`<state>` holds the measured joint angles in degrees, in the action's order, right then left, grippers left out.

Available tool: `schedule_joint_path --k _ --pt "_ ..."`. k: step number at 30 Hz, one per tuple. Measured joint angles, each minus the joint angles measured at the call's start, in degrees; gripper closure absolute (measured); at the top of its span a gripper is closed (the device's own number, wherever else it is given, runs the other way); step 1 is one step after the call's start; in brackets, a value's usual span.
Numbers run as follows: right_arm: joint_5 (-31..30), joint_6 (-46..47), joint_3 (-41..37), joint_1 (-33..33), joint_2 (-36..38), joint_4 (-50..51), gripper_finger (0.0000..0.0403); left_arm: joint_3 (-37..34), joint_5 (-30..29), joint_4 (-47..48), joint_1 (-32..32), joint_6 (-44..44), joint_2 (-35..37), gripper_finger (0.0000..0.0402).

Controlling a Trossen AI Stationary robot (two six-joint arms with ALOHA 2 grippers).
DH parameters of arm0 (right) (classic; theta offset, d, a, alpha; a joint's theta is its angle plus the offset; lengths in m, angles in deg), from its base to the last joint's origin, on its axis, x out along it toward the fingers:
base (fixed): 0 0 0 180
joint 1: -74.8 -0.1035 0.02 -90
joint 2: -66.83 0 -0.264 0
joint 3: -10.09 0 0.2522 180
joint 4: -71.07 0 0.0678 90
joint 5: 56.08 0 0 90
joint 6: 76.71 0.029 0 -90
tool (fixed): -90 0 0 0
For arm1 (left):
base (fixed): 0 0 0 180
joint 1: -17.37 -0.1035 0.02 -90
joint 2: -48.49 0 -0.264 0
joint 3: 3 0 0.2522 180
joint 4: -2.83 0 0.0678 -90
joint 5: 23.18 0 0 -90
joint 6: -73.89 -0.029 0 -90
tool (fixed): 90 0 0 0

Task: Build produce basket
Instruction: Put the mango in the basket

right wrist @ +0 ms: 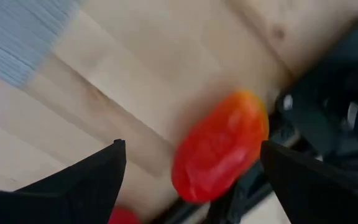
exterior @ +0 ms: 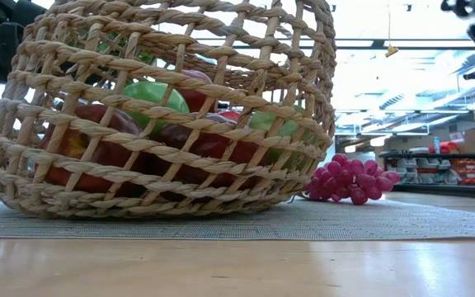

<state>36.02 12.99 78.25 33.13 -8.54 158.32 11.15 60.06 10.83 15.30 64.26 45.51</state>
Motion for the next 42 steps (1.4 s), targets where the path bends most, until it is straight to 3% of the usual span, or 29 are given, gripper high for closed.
schedule_joint_path --k 4,21,36,42 --pt "4.5 1.7 -2.4 0.2 -0.5 -0.8 0.0023 0.0 0.0 0.0 0.0 0.0 0.0 0.0241" --pt "11.6 12.7 -13.5 0.2 -0.4 -9.2 0.0028 0.0 0.0 0.0 0.0 0.0 0.0 0.0241" --pt "11.3 13.4 -20.8 0.2 -0.4 -19.2 0.0031 0.0 0.0 0.0 0.0 0.0 0.0 0.0241" --pt "11.1 12.2 -20.8 0.2 -0.4 -19.3 0.0072 0.0 0.0 0.0 0.0 0.0 0.0 0.0241"
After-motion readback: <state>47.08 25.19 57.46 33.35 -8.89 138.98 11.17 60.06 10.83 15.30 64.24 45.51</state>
